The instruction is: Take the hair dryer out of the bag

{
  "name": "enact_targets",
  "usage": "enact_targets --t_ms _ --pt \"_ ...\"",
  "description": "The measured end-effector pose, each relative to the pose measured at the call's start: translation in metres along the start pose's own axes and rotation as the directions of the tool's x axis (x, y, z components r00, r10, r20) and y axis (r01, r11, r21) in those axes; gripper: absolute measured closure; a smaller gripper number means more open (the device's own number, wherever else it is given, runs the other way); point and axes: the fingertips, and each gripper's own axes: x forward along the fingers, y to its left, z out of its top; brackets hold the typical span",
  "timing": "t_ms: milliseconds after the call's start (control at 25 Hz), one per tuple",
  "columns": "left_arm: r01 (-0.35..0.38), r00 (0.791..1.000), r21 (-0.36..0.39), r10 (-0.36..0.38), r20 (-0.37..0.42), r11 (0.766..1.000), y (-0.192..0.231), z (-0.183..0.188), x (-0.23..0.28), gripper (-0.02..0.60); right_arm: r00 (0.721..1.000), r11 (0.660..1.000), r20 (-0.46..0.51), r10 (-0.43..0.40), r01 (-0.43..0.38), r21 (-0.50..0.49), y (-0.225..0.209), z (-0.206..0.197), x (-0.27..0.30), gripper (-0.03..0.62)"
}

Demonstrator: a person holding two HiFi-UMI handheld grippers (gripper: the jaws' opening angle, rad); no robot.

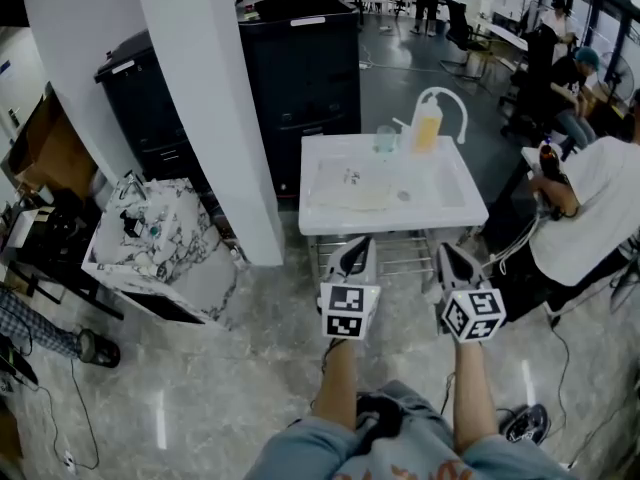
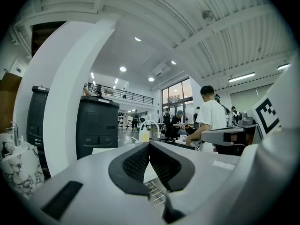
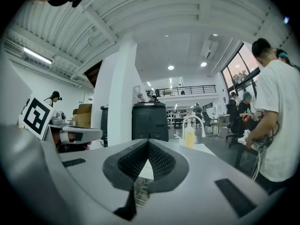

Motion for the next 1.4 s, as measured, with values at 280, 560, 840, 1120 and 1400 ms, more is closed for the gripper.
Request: enact_targets --t_ms 280,560,840,1120,1400 --pt "0.025 1.000 0.002 -0.026 0.011 1.000 -0.005 0.006 0.008 0.580 1.000 1.000 0.007 0.008 -0.008 -0.006 -0.005 0.007 0.002 0.595" --pt "0.013 1.000 0.000 -0.013 0.001 1.000 0.009 -0.001 0.026 0.580 1.000 1.000 -0.002 0.006 -0.006 0.029 -0.021 -0.007 0.020 0.595" --pt "-0.003 1.000 0.019 0.004 -0.023 1.000 0.044 -0.010 0.079 0.580 1.000 0.999 -0.018 -0.012 0.013 0.034 -0.052 -0.020 0.091 0.595" --pt "0.013 0.997 0.074 -0.008 -0.073 0.997 0.065 -0.026 0.151 0.580 0.998 0.994 -0.019 0.053 -0.051 0.100 -0.075 -0.027 0.179 0.595" --pt "0.052 0.987 0.061 -0.042 -0.153 0.997 0.090 -0.053 0.241 0.580 0.997 0.976 -0.008 0.073 -0.070 0.204 -0.125 -0.040 0.273 0.595"
